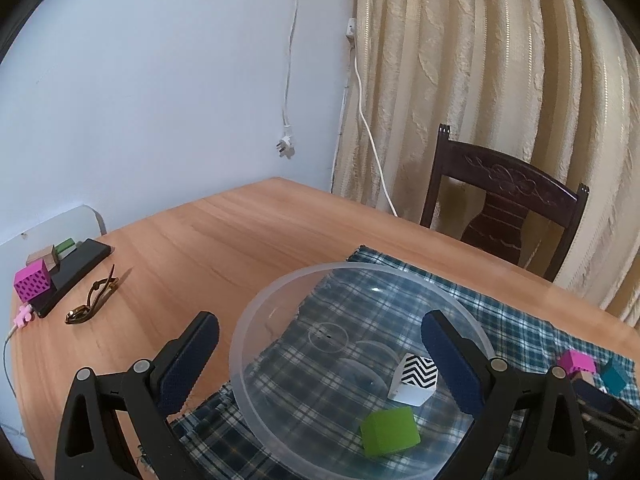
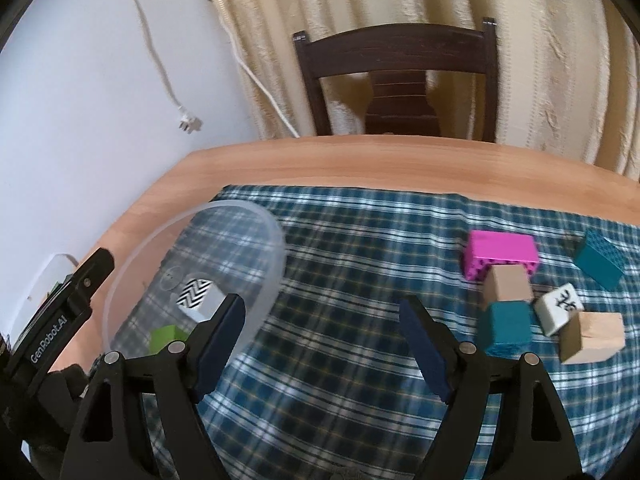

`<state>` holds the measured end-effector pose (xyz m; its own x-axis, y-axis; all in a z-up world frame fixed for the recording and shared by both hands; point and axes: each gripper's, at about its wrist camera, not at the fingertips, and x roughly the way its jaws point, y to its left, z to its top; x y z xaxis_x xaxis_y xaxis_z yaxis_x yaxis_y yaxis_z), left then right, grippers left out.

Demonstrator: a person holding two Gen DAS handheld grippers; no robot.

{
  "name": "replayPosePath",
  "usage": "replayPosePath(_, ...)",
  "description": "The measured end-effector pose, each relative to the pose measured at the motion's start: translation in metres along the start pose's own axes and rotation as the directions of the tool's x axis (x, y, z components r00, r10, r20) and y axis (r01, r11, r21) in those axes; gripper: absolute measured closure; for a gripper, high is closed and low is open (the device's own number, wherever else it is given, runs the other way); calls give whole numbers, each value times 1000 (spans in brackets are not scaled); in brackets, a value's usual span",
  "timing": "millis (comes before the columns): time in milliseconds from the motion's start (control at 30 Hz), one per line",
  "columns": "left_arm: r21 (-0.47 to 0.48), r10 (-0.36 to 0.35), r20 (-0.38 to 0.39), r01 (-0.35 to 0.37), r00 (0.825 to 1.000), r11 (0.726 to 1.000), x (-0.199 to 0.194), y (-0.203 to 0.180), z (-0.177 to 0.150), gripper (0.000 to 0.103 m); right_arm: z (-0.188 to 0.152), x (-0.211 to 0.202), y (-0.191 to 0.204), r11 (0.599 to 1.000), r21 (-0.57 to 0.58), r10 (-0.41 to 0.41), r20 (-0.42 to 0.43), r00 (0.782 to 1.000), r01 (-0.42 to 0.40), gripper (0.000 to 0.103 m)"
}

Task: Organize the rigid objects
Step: 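Move the right gripper back toward the light wooden rectangular block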

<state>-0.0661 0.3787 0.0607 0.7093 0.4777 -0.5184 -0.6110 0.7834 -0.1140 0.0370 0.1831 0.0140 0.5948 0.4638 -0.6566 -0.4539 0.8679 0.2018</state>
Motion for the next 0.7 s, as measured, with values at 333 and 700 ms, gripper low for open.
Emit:
replayPosePath(333,26,-7,-3,7,1000,1000,0,-6,-2,0,-4,-13,-37,991,63,-118,9,993,117,22)
replayPosePath(700,52,-9,-1,9,1000,999,-1,-12,-4,0,-6,-36,-89,963,163,-226,39,973,217,22)
